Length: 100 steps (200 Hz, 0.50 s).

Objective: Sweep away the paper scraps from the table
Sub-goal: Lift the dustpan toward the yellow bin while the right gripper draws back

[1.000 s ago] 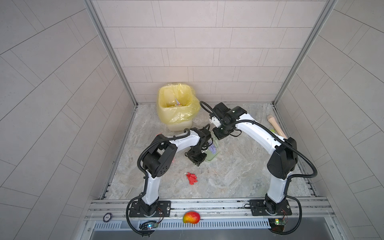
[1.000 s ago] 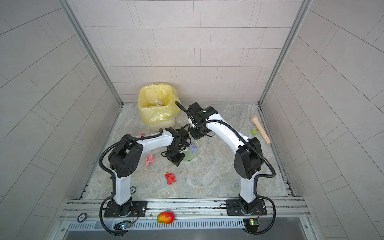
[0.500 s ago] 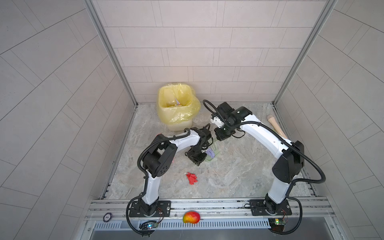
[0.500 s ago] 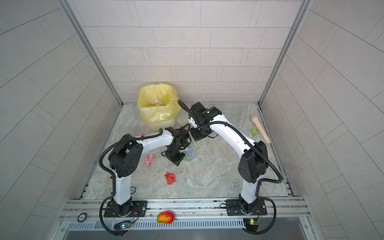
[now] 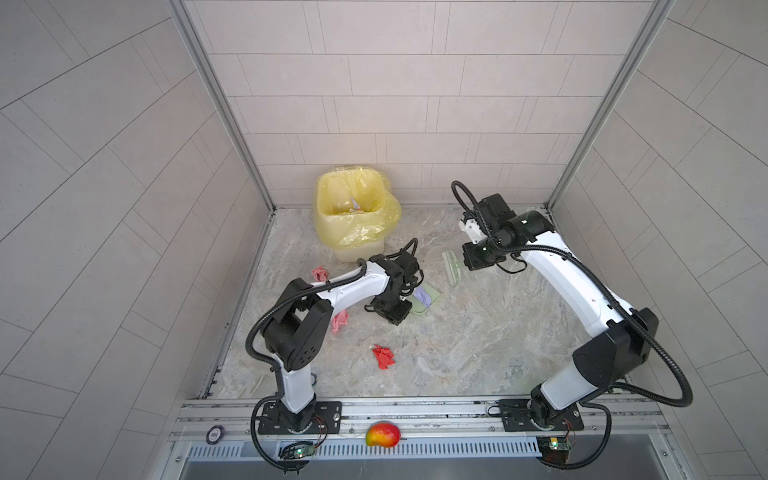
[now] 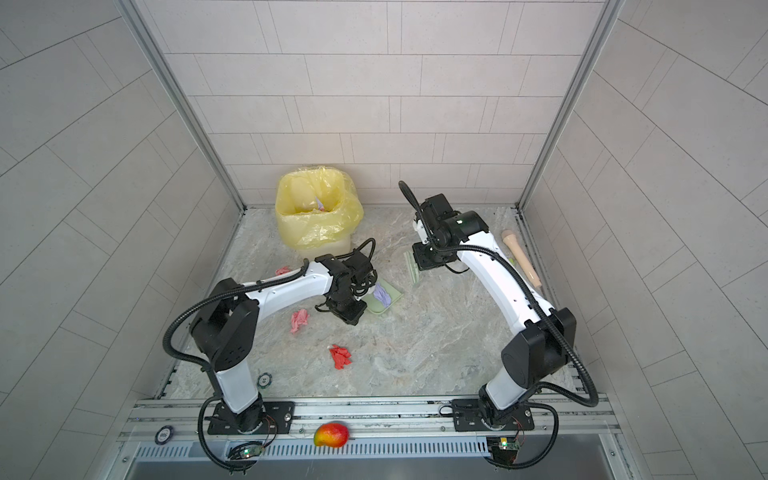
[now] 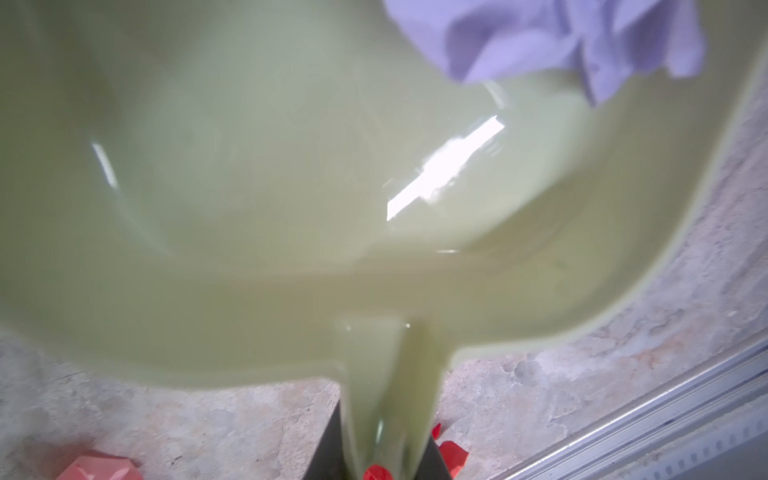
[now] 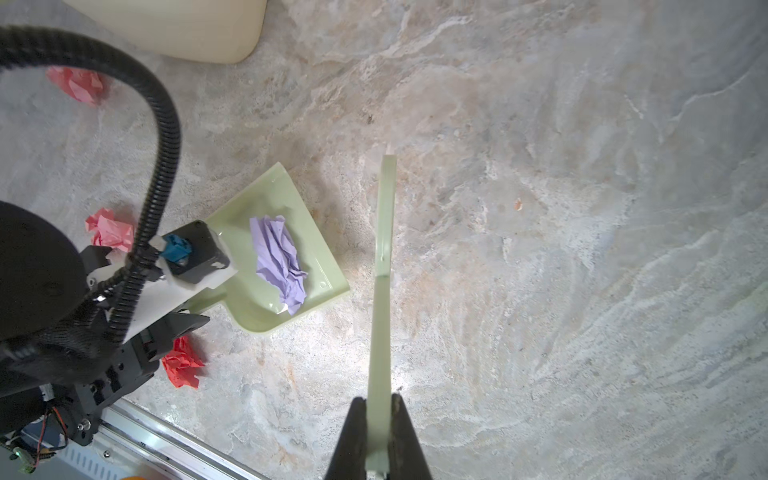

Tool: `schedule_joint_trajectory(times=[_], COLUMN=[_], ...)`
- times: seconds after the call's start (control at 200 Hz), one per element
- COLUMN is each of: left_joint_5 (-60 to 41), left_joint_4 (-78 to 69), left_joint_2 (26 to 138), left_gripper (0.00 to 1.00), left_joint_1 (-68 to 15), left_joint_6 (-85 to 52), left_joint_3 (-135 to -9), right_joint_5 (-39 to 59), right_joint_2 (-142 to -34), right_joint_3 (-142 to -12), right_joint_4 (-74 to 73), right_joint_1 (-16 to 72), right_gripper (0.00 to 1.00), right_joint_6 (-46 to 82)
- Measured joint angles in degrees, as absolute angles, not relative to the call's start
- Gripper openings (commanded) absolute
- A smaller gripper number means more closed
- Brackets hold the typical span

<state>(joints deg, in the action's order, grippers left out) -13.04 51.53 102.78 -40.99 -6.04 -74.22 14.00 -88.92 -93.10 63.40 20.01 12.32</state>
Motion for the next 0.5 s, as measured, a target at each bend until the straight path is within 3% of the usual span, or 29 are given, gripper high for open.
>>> schedule_joint_trajectory(times=[0.26, 0.5], left_joint_5=[-10.4, -7.6], left_joint_4=[52.0, 61.6], left_joint_2=[93.4, 91.0], left_gripper=[0.00, 0.00], left_joint_1=[-41.0, -40.9], left_joint_6=[-7.2, -8.2], left_joint_3=[-74.0, -84.8], right_joint_5=[16.2, 19.1], right_joint_2=[-84.6, -82.5], right_joint_3=[-86.9, -81.6], right_joint_4=[61.4, 59.4], right_joint_1=[15.0, 14.2], right_gripper=[0.00, 0.00], right_joint_6=[12.8, 13.3])
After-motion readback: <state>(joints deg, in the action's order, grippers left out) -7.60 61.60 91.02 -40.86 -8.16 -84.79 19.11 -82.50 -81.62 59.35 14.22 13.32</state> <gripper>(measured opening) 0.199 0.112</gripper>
